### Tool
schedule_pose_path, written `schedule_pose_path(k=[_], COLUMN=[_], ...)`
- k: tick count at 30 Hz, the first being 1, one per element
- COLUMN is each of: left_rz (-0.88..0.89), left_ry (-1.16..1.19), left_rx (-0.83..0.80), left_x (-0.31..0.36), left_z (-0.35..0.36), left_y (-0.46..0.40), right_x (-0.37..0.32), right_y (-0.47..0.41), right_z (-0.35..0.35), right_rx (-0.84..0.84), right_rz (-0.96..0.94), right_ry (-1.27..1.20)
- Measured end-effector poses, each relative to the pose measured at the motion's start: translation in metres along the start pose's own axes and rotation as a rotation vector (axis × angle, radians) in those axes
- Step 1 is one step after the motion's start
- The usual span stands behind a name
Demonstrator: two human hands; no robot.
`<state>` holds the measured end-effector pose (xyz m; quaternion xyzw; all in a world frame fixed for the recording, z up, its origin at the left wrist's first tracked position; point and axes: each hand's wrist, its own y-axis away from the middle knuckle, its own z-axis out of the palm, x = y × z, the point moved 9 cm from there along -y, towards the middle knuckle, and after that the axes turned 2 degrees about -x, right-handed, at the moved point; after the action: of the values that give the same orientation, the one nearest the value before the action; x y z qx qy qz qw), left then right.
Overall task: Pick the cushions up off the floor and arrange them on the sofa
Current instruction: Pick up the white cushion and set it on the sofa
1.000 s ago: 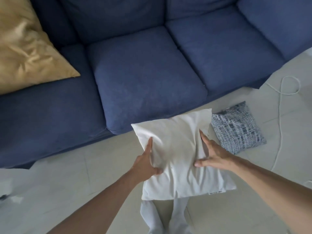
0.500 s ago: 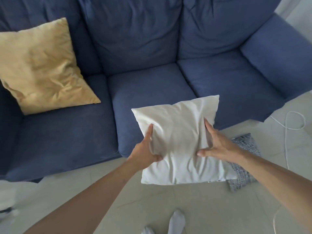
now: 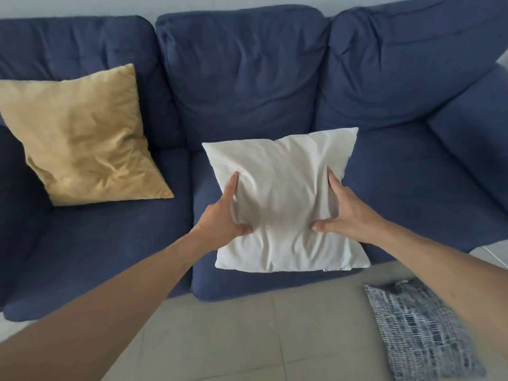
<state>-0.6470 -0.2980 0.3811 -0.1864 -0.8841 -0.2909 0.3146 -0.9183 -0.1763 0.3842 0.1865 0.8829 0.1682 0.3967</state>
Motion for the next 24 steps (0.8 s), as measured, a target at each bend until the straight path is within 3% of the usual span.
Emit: schedule_pose_path(k=[8, 24], left_rz=[0.052, 0.023], left_ry=[0.022, 0.035], left_rx=[0.177, 0.245], left_x=[0.016, -0.034], left_z=[-0.066, -0.139], left_y=[-0.079, -0.274], right_x=[-0.044, -0.093], right_y=[-0.089, -0.327], right_z=[-0.048, -0.066], right_rx=[0.167, 0.179], right_rz=[-0.109, -0.119], right_ry=[0.025, 0.182])
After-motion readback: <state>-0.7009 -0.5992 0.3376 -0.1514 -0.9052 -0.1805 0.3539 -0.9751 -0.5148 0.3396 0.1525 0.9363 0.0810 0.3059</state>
